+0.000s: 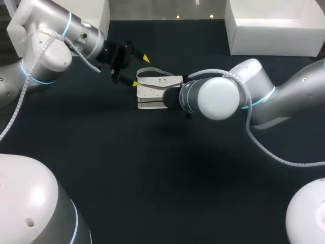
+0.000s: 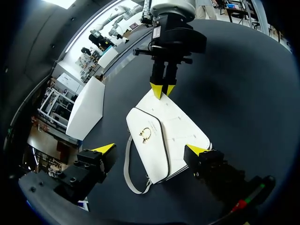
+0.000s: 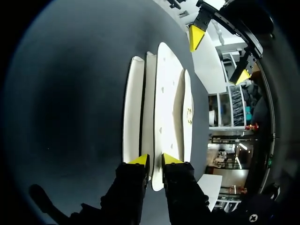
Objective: Pick up the bag, open it, inspect its contents, close it, and place it on the opposite side
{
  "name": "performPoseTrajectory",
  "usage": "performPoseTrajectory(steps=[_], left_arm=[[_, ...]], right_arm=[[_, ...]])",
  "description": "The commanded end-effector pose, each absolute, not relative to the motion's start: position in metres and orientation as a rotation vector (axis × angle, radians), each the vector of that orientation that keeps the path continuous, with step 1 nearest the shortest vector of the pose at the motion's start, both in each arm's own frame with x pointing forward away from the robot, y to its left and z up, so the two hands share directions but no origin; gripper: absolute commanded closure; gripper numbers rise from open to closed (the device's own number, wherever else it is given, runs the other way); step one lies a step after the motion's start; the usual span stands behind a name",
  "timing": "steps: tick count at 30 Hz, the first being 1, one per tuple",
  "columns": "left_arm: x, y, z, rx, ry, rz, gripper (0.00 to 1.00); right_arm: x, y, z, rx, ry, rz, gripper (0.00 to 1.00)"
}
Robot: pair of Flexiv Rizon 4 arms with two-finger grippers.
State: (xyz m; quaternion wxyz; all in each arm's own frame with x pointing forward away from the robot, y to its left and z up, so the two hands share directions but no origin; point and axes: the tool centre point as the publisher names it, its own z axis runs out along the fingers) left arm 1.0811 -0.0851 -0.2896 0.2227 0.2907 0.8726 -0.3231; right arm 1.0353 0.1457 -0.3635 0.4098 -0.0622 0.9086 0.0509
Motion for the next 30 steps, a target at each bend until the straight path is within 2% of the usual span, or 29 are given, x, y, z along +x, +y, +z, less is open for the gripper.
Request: performPoseTrajectory(steps=[1,3,23,26,27,30], left_arm=[[1.083,-0.083,-0.291,0.807,2.405,-0.902,0.0],[1.082,-0.083,-0.291,0.806,2.401,-0.904,0.0],[1.063,-0.106,-0.306,0.868,2.277,-0.901,0.01],[1.061,-0.106,-0.307,0.88,2.28,-0.9,0.33],[1.06,-0.106,-0.307,0.882,2.284,-0.902,0.49],[1.061,-0.105,-0.31,0.885,2.294,-0.898,0.58]], right_arm=[[1.035,0.148,-0.368,-0.146,2.244,0.129,0.88],[1.035,0.149,-0.367,-0.143,2.242,0.127,1.0],[1.024,0.152,-0.369,-0.05,2.239,0.109,1.0],[1.024,0.152,-0.369,-0.05,2.239,0.109,1.0],[1.024,0.152,-0.369,-0.05,2.239,0.109,1.0],[1.024,0.152,-0.369,-0.05,2.239,0.109,1.0]])
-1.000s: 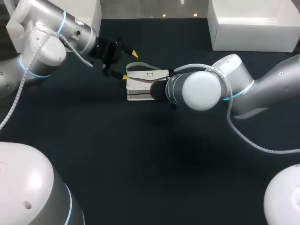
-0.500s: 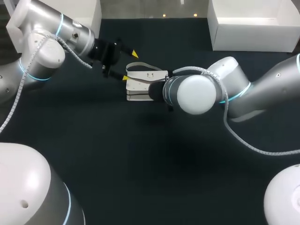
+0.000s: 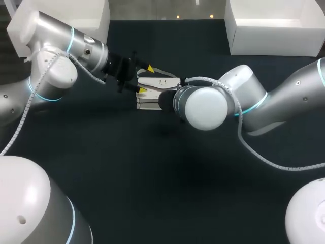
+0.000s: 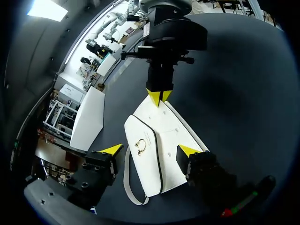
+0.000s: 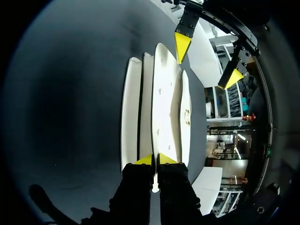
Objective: Pick up the bag, open it, inspect its contents, close it, and place it on the opposite side
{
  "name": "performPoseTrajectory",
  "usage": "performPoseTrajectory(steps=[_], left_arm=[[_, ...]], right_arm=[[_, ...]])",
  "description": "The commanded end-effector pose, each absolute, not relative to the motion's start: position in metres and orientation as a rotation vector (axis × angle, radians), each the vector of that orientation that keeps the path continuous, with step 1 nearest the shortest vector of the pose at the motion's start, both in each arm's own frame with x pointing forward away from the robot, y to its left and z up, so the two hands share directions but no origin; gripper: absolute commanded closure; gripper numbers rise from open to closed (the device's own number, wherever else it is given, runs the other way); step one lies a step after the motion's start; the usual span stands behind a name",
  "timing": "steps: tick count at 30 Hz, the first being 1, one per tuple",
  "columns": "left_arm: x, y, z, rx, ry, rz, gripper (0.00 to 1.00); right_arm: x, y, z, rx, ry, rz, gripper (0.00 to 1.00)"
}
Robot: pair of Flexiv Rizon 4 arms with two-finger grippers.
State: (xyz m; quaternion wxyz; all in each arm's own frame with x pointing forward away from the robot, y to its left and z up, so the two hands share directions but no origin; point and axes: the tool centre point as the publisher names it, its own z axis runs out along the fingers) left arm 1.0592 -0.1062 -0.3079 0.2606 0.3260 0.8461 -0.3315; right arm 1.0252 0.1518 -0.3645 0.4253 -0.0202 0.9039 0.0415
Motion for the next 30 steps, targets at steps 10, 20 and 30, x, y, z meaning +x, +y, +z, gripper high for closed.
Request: performPoseTrajectory(steps=[10,20,30], left_arm=[[1.069,-0.105,-0.324,0.855,2.334,-0.895,0.78],[1.069,-0.103,-0.331,0.836,2.347,-0.904,1.0],[1.076,-0.102,-0.323,0.81,2.34,-0.939,0.97]], right_arm=[[1.024,0.152,-0.369,-0.05,2.239,0.109,1.0],[1.024,0.152,-0.369,-0.05,2.239,0.109,1.0],[1.024,0.152,-0.369,-0.05,2.239,0.109,1.0]])
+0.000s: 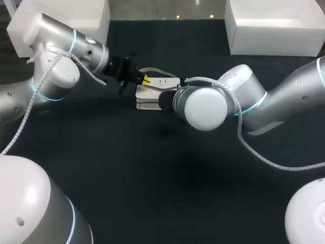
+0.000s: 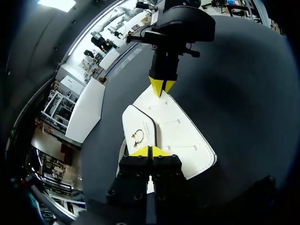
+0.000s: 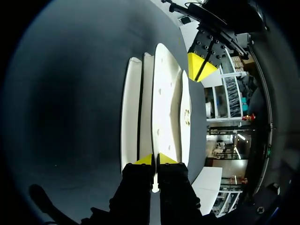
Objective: Pick up the bag, open it, inspect its contents, close it, and place it on the opposite side
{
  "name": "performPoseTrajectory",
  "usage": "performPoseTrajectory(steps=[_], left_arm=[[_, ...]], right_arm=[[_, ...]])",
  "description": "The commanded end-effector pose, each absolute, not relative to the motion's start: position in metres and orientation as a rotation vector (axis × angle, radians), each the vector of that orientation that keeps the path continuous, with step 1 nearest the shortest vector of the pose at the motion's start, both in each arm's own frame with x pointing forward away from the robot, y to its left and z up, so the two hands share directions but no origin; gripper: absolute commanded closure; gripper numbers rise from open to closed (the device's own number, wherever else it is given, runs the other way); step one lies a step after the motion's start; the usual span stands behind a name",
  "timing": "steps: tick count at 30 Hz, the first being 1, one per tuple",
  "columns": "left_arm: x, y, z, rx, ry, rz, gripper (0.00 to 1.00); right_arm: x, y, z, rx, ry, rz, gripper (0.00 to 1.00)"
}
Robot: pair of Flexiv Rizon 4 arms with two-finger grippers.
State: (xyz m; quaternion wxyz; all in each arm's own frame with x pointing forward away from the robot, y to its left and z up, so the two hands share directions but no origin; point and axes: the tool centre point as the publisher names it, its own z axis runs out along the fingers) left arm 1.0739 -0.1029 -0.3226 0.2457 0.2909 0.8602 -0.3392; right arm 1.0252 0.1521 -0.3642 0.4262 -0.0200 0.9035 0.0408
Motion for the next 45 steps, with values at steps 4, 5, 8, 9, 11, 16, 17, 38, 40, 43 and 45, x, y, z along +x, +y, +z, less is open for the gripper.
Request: performPoseTrajectory(steps=[4,5,8,9,11,16,17,38,40,43,45], left_arm=[[1.069,-0.101,-0.325,0.829,2.338,-0.936,0.06],[1.068,-0.1,-0.326,0.83,2.337,-0.936,0.0],[1.068,-0.098,-0.329,0.827,2.334,-0.942,0.0],[1.068,-0.097,-0.33,0.825,2.334,-0.944,0.0],[1.069,-0.097,-0.332,0.817,2.337,-0.948,0.01],[1.07,-0.099,-0.333,0.82,2.337,-0.947,0.05],[1.071,-0.1,-0.334,0.822,2.337,-0.945,0.07],[1.064,-0.107,-0.334,0.854,2.316,-0.893,0.65],[1.064,-0.107,-0.336,0.854,2.314,-0.882,0.65],[1.067,-0.108,-0.338,0.846,2.309,-0.882,0.65],[1.069,-0.109,-0.339,0.847,2.3,-0.886,0.65]], right_arm=[[1.024,0.152,-0.369,-0.05,2.239,0.109,1.0],[1.024,0.152,-0.369,-0.05,2.239,0.109,1.0],[1.024,0.152,-0.369,-0.05,2.239,0.109,1.0],[1.024,0.152,-0.369,-0.05,2.239,0.109,1.0],[1.024,0.152,-0.369,-0.05,2.239,0.109,1.0],[1.024,0.152,-0.369,-0.05,2.239,0.109,1.0],[1.024,0.152,-0.369,-0.05,2.239,0.109,1.0],[1.024,0.152,-0.369,-0.05,2.239,0.109,1.0],[1.024,0.152,-0.369,-0.05,2.239,0.109,1.0],[1.024,0.152,-0.369,-0.05,2.239,0.109,1.0],[1.024,0.152,-0.369,-0.05,2.239,0.109,1.0]])
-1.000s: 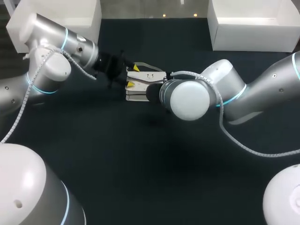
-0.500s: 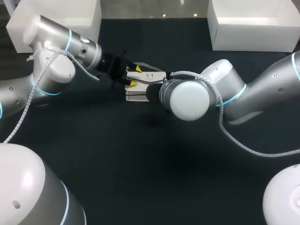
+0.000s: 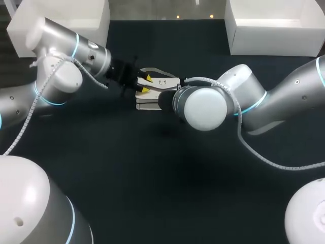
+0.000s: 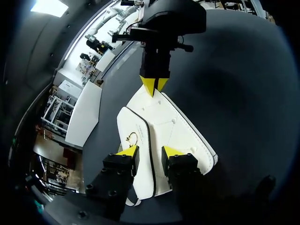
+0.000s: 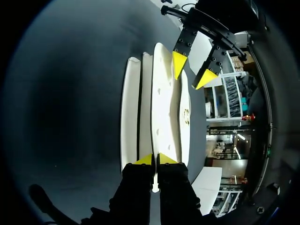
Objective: Pick up the bag, open it, inspect its contents, close it, and place it on the opposite side
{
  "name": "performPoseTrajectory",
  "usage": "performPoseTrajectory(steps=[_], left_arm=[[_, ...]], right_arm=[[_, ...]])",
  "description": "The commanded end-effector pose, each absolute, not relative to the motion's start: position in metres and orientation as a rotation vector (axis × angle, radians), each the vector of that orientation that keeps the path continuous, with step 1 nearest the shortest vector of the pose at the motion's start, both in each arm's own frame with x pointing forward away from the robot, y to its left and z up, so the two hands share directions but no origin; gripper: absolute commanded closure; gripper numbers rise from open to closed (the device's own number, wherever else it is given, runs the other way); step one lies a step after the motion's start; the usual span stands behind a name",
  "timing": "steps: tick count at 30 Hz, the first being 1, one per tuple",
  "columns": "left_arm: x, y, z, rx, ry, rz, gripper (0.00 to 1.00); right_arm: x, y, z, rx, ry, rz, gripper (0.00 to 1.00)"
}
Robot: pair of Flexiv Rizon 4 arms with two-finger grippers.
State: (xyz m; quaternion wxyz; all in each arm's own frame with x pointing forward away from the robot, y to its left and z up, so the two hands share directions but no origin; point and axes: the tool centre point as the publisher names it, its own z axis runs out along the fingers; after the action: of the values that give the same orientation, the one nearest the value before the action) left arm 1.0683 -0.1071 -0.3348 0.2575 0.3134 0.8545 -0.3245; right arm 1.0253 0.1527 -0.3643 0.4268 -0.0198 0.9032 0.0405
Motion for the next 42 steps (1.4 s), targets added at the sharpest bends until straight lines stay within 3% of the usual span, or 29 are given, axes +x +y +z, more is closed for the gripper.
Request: performPoseTrajectory(steps=[1,15,27,28,30,42], left_arm=[[1.069,-0.109,-0.34,0.848,2.297,-0.887,0.65],[1.079,-0.117,-0.349,0.857,2.271,-0.852,0.78],[1.085,-0.123,-0.353,0.842,2.239,-0.779,0.79],[1.086,-0.124,-0.353,0.834,2.242,-0.774,0.82],[1.089,-0.124,-0.353,0.806,2.251,-0.764,1.0],[1.107,-0.118,-0.33,0.632,2.382,-0.812,1.0]], right_arm=[[1.024,0.152,-0.369,-0.05,2.239,0.109,1.0],[1.024,0.152,-0.369,-0.05,2.239,0.109,1.0],[1.024,0.152,-0.369,-0.05,2.239,0.109,1.0],[1.024,0.152,-0.369,-0.05,2.239,0.109,1.0],[1.024,0.152,-0.369,-0.05,2.239,0.109,1.0],[1.024,0.152,-0.369,-0.05,2.239,0.109,1.0]])
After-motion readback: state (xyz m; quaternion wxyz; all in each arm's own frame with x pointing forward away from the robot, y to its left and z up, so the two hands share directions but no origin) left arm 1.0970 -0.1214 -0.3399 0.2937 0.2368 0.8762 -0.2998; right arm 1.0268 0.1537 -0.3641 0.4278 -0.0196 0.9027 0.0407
